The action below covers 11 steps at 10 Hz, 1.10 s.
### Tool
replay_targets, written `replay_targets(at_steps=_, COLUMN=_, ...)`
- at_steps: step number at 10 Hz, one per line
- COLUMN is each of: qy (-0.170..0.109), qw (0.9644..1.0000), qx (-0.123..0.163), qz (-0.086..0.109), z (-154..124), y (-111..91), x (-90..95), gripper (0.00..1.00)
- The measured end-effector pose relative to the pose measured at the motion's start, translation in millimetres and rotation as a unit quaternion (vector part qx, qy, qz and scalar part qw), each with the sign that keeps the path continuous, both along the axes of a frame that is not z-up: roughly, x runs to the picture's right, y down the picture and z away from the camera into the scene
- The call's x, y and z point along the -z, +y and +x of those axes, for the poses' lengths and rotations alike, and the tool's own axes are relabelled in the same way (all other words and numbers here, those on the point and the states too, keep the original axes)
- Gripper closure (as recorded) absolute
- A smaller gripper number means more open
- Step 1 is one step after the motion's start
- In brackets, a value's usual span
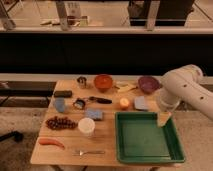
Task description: Place banana in red bowl
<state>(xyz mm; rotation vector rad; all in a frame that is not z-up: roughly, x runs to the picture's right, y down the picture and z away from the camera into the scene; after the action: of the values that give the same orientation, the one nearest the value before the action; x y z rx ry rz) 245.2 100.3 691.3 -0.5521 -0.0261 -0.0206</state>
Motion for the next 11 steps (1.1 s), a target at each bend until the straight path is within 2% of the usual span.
replay_targets(at_steps=2, qy=-0.013, qw=0.9999, qx=0.006, qz=0.004, z=-20, y=-1, x=-1.1, gripper=0.20)
replay_targets(at_steps=6, qy=-0.040, qw=0.9989, qx=0.021, qz=0.012, z=-25, y=-6, x=-6.0, gripper=0.20)
replay_targets(at_steps=8, qy=-0.060, qw=0.9976, qx=0.032, qz=0.016, z=-56, y=-10, x=-8.8, gripper=0.20)
replay_targets(at_steps=11, qy=-0.093, qw=0.9938, qx=0.057, qz=0.022, z=-82, y=-17, x=-16.0, gripper=0.20)
